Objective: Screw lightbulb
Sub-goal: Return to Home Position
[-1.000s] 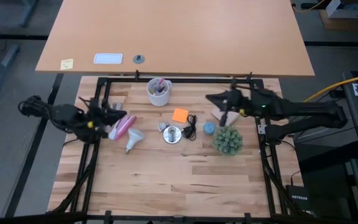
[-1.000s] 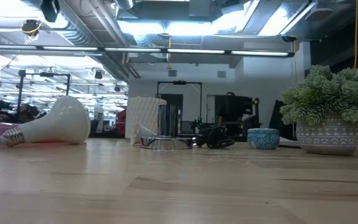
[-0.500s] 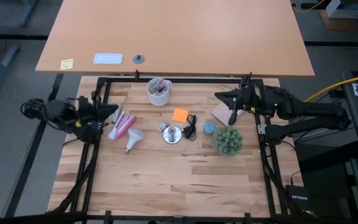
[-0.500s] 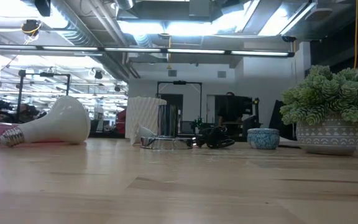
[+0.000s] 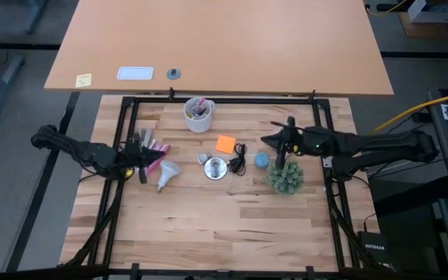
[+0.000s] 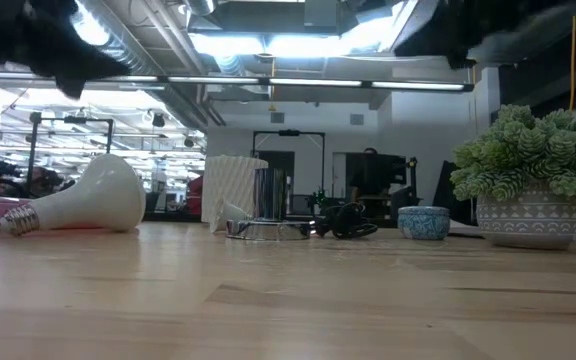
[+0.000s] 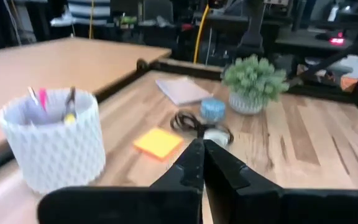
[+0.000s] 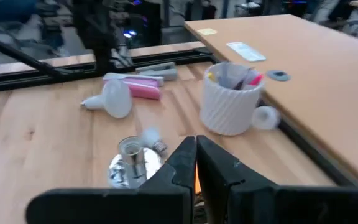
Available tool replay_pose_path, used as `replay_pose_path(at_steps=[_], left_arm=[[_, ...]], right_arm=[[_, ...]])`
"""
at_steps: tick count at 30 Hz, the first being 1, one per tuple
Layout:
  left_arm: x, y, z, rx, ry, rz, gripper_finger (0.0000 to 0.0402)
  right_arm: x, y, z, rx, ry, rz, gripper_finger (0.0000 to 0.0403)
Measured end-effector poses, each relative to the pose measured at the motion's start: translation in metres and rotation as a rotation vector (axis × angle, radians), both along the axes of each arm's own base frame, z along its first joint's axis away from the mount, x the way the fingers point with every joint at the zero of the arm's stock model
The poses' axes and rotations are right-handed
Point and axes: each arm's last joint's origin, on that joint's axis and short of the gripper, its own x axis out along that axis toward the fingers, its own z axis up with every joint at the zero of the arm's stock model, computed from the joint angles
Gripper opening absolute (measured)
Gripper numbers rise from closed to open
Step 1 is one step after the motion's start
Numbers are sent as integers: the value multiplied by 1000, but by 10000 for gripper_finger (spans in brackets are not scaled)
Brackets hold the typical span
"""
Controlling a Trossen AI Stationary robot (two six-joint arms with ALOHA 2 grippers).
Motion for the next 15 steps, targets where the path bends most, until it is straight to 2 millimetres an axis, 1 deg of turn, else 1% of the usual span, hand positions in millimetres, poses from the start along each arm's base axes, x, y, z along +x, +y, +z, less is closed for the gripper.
replay_pose_path(at_steps=[4,8,12,15], left_arm=[[2,-1,-22,-43,27,10,0],[5,-2,-37,-59,9,11,0],[7,-3,-52,-24,-6,3,0],[8,-3,-54,9,-19,-3,0]], right_arm=[[0,2,-34,38,-64,60,19],[-3,3,-56,50,-118,87,19],[-8,3,-76,56,-102,95,19],[-13,3,-93,92,-83,94,19]])
